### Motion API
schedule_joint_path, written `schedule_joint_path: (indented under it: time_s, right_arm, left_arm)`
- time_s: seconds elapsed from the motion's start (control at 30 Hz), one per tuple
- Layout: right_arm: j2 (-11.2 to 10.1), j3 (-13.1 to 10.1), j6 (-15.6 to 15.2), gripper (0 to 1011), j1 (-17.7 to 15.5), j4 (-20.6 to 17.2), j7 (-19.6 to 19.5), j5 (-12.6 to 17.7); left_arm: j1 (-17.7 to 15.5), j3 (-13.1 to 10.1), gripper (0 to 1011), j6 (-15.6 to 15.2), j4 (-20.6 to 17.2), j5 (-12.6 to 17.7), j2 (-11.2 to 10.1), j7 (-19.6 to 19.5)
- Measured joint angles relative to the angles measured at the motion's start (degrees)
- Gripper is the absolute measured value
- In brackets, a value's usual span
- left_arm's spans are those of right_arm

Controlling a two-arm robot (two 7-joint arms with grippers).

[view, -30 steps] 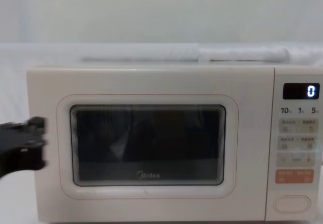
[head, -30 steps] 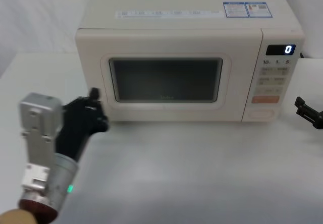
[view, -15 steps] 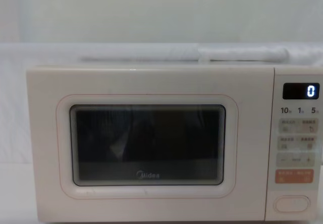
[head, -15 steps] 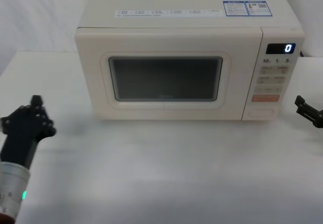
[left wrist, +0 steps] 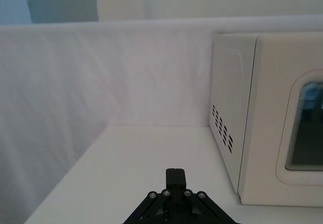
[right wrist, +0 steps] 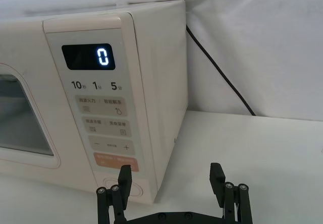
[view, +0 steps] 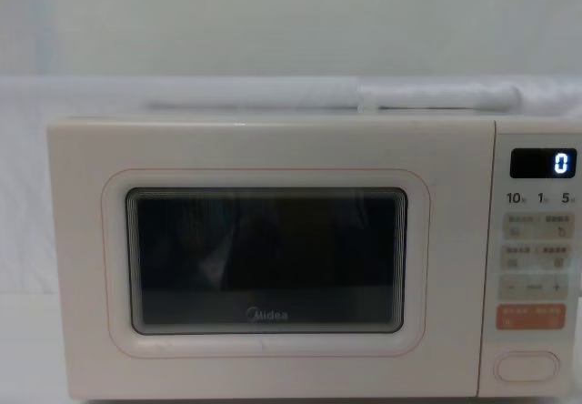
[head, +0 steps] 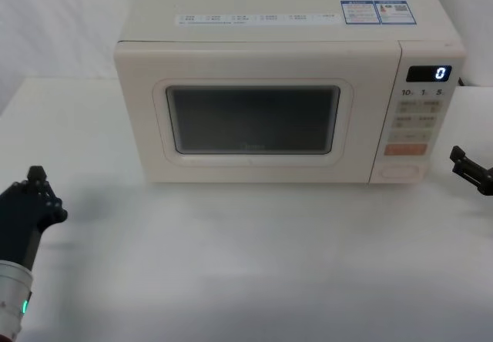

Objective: Press the button to open the microwave door with one hand; close the microwave door with the other hand.

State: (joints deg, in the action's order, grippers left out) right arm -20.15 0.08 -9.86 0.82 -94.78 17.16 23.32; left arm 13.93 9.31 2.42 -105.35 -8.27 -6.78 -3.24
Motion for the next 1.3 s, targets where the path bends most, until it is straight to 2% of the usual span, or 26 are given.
schedule_joint_path:
  time_s: [0.17,0.4,0.77,1.3]
  right_arm:
    - [0.0,0.0,0.0,1002,0.0,0.0,0.0,0.0]
    - [0.0,0.0,0.0,1002,0.0,0.0,0.0,0.0]
    - [0.0,0.0,0.0,1002,0.0,0.0,0.0,0.0]
    - [0.0,0.0,0.0,1002,0.0,0.0,0.0,0.0]
  left_arm:
    - [-1.3,-0.3,0,-0.2,2.2,-0.4,0.0,-1.6]
    - [-3.3,-1.9,0,-0.5,5.3,-0.7,-0.9,-3.9]
    - [-5.7,-3.8,0,-0.9,8.7,-0.7,-1.7,-4.7]
    - [-6.2,-4.2,0,-1.3,9.5,-1.1,-1.7,-4.7]
